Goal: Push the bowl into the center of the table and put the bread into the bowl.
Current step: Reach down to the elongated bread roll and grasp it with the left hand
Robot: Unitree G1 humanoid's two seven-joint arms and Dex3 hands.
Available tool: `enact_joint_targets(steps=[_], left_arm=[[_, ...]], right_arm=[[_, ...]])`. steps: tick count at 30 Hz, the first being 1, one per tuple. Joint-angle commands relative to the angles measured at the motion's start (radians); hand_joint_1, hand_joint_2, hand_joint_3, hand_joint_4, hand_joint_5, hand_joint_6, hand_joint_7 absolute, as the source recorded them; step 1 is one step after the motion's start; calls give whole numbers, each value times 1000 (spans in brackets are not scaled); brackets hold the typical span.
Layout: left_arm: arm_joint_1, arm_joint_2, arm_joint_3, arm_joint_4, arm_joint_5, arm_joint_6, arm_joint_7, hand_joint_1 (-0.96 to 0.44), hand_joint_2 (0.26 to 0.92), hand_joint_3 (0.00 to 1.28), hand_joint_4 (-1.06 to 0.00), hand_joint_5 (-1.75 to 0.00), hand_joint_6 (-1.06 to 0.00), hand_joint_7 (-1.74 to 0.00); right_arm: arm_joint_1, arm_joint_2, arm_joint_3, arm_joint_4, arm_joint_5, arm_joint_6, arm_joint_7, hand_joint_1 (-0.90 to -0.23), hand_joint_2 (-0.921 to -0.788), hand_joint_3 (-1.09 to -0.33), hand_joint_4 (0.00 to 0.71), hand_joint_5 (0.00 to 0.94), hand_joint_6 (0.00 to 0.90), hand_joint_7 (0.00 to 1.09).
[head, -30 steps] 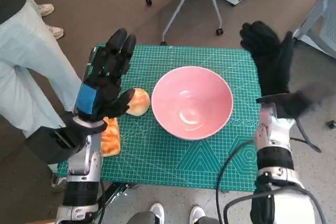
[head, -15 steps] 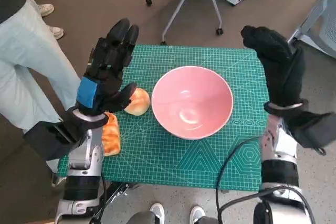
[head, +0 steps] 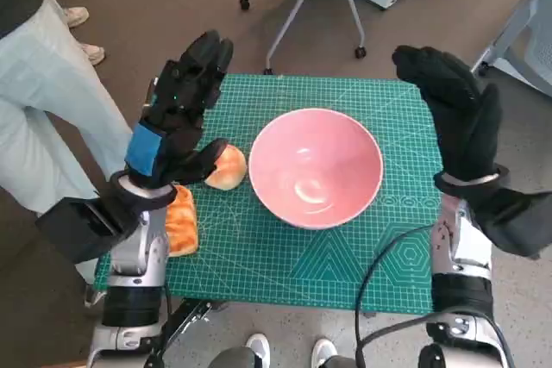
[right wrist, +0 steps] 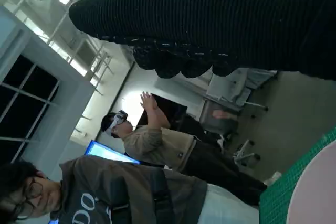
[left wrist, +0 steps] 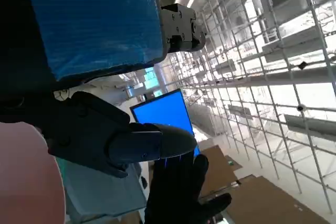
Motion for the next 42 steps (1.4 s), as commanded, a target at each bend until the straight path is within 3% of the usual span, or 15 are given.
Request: enact_joint_targets(steps=[1,6,12,17,22,26,32,42], left_arm=[[-4,36,11,-20,-3,-8,-21,-537,921,423,-86,-5,1,-377],[14,112,37,-44,32,-15,-33,-565,921,397,-93,-6,-2,-380],[76,346,83,-161,209,93,-36,-563,921,349,-121,-16,-22,-390],[108,487,115,-228,254,194,-71,-427,905,100,-256,-23,-231,-405],[105,566,119,-209,258,202,-107,-233,876,20,-343,-28,-354,-382],[90,625,97,-144,304,148,-126,-92,865,4,-381,-16,-403,-312],[80,698,55,-46,448,15,-89,75,848,1,-412,-4,-469,-160],[84,769,-40,64,687,-189,19,165,772,0,-430,-5,-487,-76]], right_arm=[[28,18,19,-14,4,27,-12,-642,-921,-752,171,0,121,392],[31,27,30,-20,2,26,-13,-646,-921,-751,176,2,85,462],[40,29,37,-30,5,21,-8,-645,-921,-749,176,2,71,486],[39,27,33,-20,14,17,0,-645,-921,-748,177,2,65,497],[33,25,29,-2,27,11,10,-646,-921,-746,178,2,63,506],[28,28,30,10,36,7,15,-647,-921,-746,178,2,63,514],[23,36,32,23,39,1,13,-647,-921,-746,179,2,62,523],[24,43,32,23,41,5,9,-652,-921,-748,178,1,55,536]])
